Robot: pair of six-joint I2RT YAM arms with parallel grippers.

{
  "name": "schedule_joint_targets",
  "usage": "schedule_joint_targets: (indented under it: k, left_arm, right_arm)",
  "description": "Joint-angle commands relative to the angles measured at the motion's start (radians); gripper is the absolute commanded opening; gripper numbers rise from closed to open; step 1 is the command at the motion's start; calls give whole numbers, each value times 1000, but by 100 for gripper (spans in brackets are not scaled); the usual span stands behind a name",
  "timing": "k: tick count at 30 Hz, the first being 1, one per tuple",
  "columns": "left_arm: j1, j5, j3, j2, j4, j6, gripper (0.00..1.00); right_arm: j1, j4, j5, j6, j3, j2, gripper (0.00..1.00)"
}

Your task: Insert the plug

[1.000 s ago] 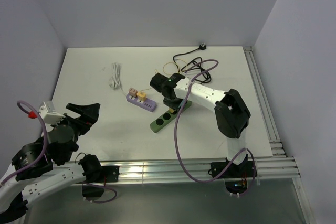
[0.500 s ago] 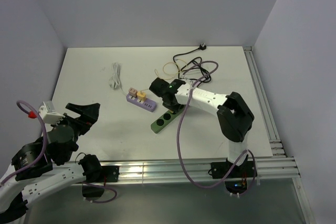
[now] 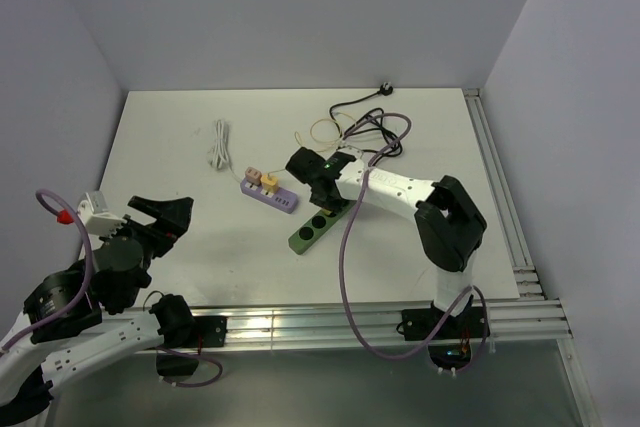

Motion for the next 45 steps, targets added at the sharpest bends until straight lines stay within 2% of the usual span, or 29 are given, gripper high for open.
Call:
schedule_joint_targets:
  k: [1,4,8,12,20,25,32,35,41,45]
  left_arm:
    - [-1,6,24,25,26,12,94]
    - [-1,11,24,31,28,13,94]
    - [-1,17,13,22,36,12,94]
    - [-1,28,6,9,59,30,94]
    - [-1,37,-1,29,51,47,95]
    - [-1,36,10,20,51,65,94]
    - [-1,29,10,31,51,68,94]
    - [-1,36,13,40,42,72,94]
    - [-1,42,18,49,60,81,94]
    - [-1,43,9,58,48,61,94]
  right_arm:
    - [-10,7,-129,-93,-97,225,0]
    - [-10,-56,-124,-151,9,288,0]
    - [-13,-78,-165,-217,61,338,0]
    - [-10,-113,-210,-280,58,358,0]
    - [30,-179,-138,-305,-31,348,0]
    - [41,-108,-228,-317,-95,353,0]
    - [50,-75,-239,-276,-156,318,0]
    - [51,61,-273,-205,-250,270,0]
    - [56,197,-254,-129,-365,235,0]
    - [58,165,-175,-119,-355,232,0]
